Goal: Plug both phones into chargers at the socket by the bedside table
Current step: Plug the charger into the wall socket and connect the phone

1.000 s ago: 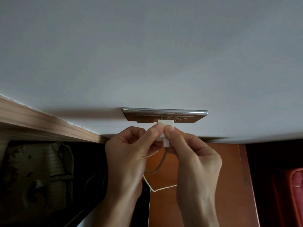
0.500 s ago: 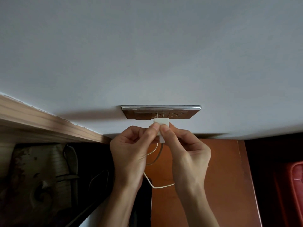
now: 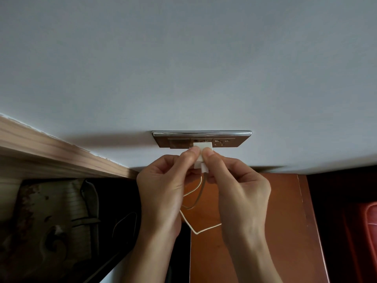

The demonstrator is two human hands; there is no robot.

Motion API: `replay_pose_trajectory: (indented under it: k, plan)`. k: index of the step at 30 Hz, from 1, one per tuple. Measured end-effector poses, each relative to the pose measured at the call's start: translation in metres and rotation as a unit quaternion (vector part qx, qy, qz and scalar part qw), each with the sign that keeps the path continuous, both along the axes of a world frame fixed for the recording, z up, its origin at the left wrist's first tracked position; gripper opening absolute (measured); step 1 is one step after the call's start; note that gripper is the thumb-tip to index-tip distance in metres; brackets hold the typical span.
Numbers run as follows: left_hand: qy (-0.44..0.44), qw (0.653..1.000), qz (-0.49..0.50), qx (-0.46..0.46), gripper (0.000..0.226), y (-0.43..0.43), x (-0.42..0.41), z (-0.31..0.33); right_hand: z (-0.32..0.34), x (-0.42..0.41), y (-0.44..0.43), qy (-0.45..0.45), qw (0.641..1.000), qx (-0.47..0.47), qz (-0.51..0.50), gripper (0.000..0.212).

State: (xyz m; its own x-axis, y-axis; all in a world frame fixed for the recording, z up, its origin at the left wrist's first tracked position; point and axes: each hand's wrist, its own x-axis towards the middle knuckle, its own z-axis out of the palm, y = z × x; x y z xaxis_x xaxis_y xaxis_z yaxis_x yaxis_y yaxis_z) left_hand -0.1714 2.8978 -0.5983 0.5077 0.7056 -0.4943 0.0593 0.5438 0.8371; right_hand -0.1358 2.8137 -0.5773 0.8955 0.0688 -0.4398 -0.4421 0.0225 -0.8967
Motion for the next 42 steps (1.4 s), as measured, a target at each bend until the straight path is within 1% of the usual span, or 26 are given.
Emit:
replay_pose_trajectory:
  k: [5, 7, 9, 13, 15, 18, 19, 27, 31, 35, 39, 42]
  plan:
    - [0.012, 0.999, -0.045, -0.011, 0.026, 0.008, 0.002, 0.002, 0.006, 0.005, 0.001, 0.0, 1.0, -0.01, 0.001, 0.013]
    - [0.011, 0.998, -0.067, -0.01, 0.024, 0.012, 0.002, 0.0, 0.005, 0.006, 0.001, 0.0, 1.0, -0.013, 0.004, 0.012]
    - [0.005, 0.997, -0.075, -0.005, 0.027, 0.014, 0.001, -0.001, 0.003, 0.006, 0.001, 0.008, 1.0, -0.008, 0.008, 0.01]
    - [-0.013, 0.998, -0.055, 0.02, 0.05, 0.01, 0.0, -0.009, -0.006, 0.0, 0.001, 0.002, 1.0, 0.004, -0.008, 0.007]
    - [-0.015, 0.998, -0.045, 0.035, 0.054, 0.009, -0.001, -0.014, -0.011, -0.003, 0.003, 0.002, 0.999, 0.025, -0.025, 0.005]
    - [-0.011, 0.997, -0.046, 0.061, 0.035, 0.009, -0.001, -0.021, -0.018, -0.006, 0.004, -0.006, 0.999, 0.04, -0.036, 0.005]
    - [-0.012, 0.997, -0.048, 0.066, 0.032, 0.009, -0.002, -0.022, -0.019, -0.006, 0.005, -0.007, 0.998, 0.04, -0.038, 0.005]
    - [-0.013, 0.994, -0.06, 0.093, 0.033, 0.007, -0.007, -0.022, -0.023, -0.011, 0.005, -0.013, 0.998, 0.053, -0.038, 0.008]
    - [-0.01, 0.993, -0.043, 0.109, 0.034, 0.002, -0.01, -0.023, -0.025, -0.015, 0.003, -0.011, 0.997, 0.067, -0.034, 0.007]
    - [-0.01, 0.994, -0.042, 0.101, 0.032, 0.001, -0.012, -0.027, -0.029, -0.016, 0.002, -0.008, 0.997, 0.071, -0.032, 0.005]
    - [-0.016, 0.994, -0.039, 0.098, 0.044, 0.001, -0.011, -0.03, -0.032, -0.015, 0.0, -0.017, 0.997, 0.068, -0.028, 0.007]
    - [-0.017, 0.994, -0.037, 0.103, 0.031, 0.002, -0.012, -0.031, -0.033, -0.014, 0.0, -0.023, 0.997, 0.069, -0.022, 0.007]
